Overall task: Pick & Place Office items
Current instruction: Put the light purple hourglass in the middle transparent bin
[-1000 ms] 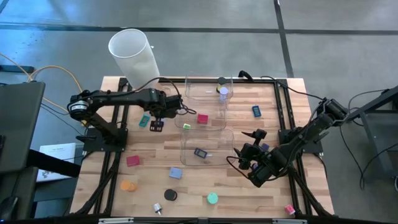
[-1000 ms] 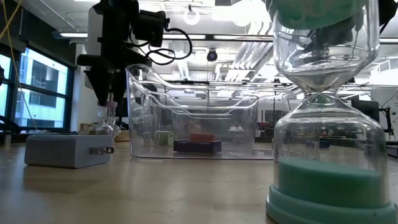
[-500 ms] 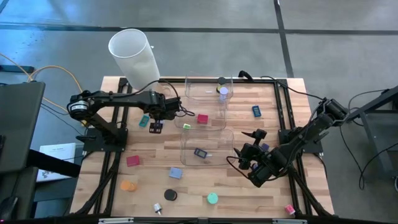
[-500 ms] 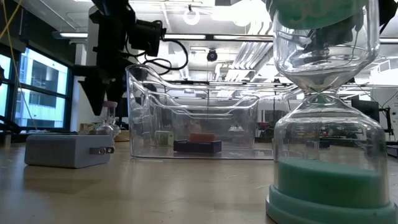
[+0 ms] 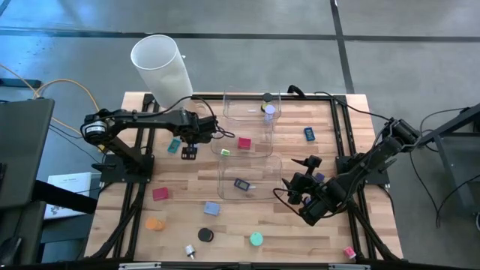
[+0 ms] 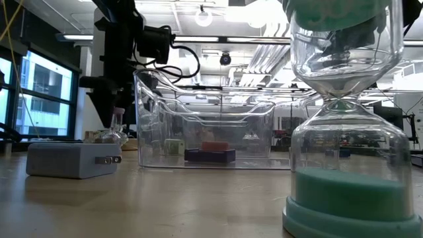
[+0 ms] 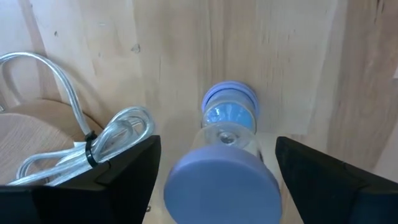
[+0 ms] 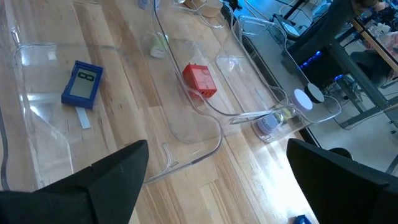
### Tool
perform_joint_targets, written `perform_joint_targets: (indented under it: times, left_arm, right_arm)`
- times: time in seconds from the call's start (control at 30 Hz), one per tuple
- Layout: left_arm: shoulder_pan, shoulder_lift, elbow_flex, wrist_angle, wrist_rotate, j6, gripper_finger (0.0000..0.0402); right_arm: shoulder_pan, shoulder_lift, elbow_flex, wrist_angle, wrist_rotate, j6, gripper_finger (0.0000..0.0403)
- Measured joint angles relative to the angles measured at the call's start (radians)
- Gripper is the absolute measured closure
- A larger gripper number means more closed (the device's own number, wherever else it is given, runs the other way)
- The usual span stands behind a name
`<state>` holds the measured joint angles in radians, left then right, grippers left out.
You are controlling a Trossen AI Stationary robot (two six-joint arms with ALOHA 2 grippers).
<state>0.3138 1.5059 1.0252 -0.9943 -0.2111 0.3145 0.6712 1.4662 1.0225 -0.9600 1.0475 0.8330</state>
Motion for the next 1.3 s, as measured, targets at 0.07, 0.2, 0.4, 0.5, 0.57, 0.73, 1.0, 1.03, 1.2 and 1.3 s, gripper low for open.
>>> perform_joint_targets:
  times: [0.07,0.2,0.4,0.5,0.57,0.73,1.0,1.03,1.2,1.3]
  left_arm:
    - [0.0,0.0,0.0,0.0,0.0,0.001,0.0111]
    - [0.0,0.0,0.0,0.0,-0.004,0.007,0.0155]
    - [0.0,0.0,-0.001,-0.003,-0.002,-0.001,0.0218]
    - [-0.001,0.0,-0.001,-0.006,0.0,-0.053,0.0218]
    - [-0.002,0.0,-0.001,-0.009,0.0,-0.115,0.0218]
    - [-0.035,-0.014,0.003,-0.097,0.008,-0.208,0.0218]
    - [-0.125,-0.043,0.17,-0.272,0.001,-0.418,0.0218]
    - [-0.139,-0.043,0.202,-0.3,0.0,-0.44,0.0218]
    - [-0.198,-0.043,0.356,-0.426,-0.043,-0.574,0.0218]
    - [-0.203,-0.043,0.446,-0.491,-0.048,-0.667,0.0218]
  right_arm:
    - [0.0,0.0,0.0,0.0,0.0,0.0,0.0031]
    - [0.0,0.0,0.0,0.0,0.0,0.0,0.0031]
    - [0.0,0.0,0.0,0.0,0.0,0.0,0.0031]
    - [0.0,0.0,0.0,0.0,0.0,0.0,0.0031]
    - [0.0,0.0,0.0,0.0,0.0,0.0,0.0031]
    - [0.0,0.0,0.0,0.0,0.0,0.0,0.0031]
    - [0.0,0.0,0.0,0.0,0.022,0.0,0.0031]
    - [0.0,0.0,0.0,0.0,0.022,0.0,0.0031]
    - [0.0,0.0,0.0,0.0,0.02,0.0,0.0031]
    - [0.0,0.0,0.0,0.0,0.024,-0.001,0.0031]
